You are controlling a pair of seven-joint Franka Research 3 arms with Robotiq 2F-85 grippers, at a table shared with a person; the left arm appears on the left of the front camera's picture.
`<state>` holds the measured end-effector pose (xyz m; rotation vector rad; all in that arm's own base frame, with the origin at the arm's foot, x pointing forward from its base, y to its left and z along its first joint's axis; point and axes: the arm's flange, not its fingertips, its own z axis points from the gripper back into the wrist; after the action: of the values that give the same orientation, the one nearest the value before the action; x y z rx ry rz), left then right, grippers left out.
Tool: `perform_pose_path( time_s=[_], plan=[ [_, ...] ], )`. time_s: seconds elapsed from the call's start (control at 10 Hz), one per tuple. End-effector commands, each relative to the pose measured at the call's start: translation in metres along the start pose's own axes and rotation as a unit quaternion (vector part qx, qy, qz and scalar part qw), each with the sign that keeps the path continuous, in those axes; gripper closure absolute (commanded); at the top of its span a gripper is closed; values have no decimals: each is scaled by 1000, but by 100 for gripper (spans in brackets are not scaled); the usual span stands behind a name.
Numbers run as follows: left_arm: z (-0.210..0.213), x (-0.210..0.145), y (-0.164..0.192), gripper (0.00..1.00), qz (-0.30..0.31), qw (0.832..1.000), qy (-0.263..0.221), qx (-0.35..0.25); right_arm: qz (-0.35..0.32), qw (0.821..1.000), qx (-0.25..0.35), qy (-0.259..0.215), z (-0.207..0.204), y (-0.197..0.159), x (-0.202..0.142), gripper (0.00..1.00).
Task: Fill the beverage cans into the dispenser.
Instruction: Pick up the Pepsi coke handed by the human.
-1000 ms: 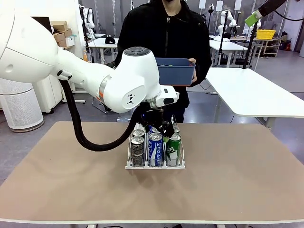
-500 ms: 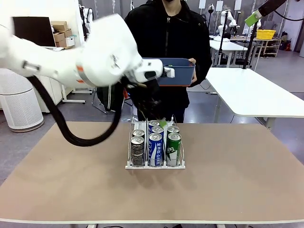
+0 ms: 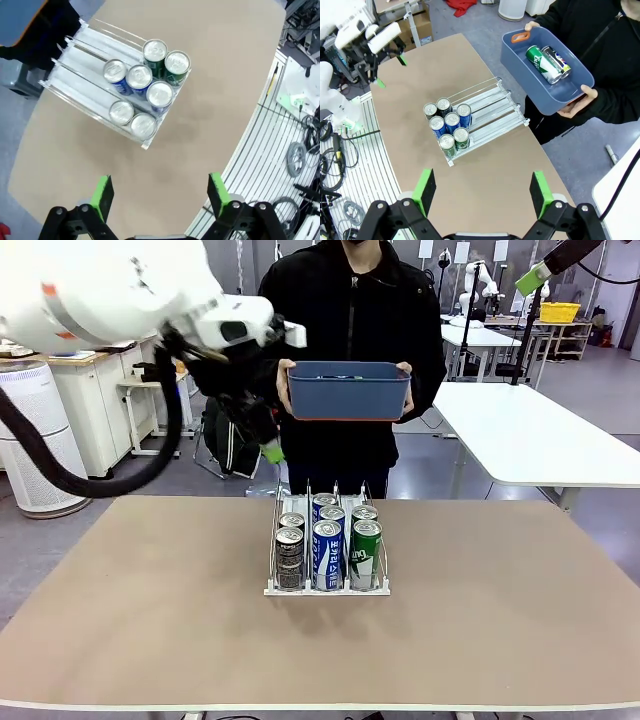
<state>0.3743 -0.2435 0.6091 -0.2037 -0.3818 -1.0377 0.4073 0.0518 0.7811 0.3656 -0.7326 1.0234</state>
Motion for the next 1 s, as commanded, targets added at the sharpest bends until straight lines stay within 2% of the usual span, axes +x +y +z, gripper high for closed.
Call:
perform_pose_path(
  time_s=[0.0,0.1,0.3,0.5,0.6,0.9],
  plan=[
    [42,-17,20,0,-35,999,-11,6,-1,1000,4,-3,-1,0,0,0],
    [70,-22,30,0,-42,999,-30,2,-1,1000,4,-3,-1,0,0,0],
    [112,-30,44,0,-9,999,-46,19,-1,1000,4,-3,-1,0,0,0],
    [116,-26,46,0,20,998,-54,10,-1,1000,4,-3,-1,0,0,0],
    [125,-33,46,0,-12,998,-55,27,-1,1000,4,-3,-1,0,0,0],
    [125,-33,46,0,-12,998,-55,27,-1,1000,4,-3,-1,0,0,0]
  ],
)
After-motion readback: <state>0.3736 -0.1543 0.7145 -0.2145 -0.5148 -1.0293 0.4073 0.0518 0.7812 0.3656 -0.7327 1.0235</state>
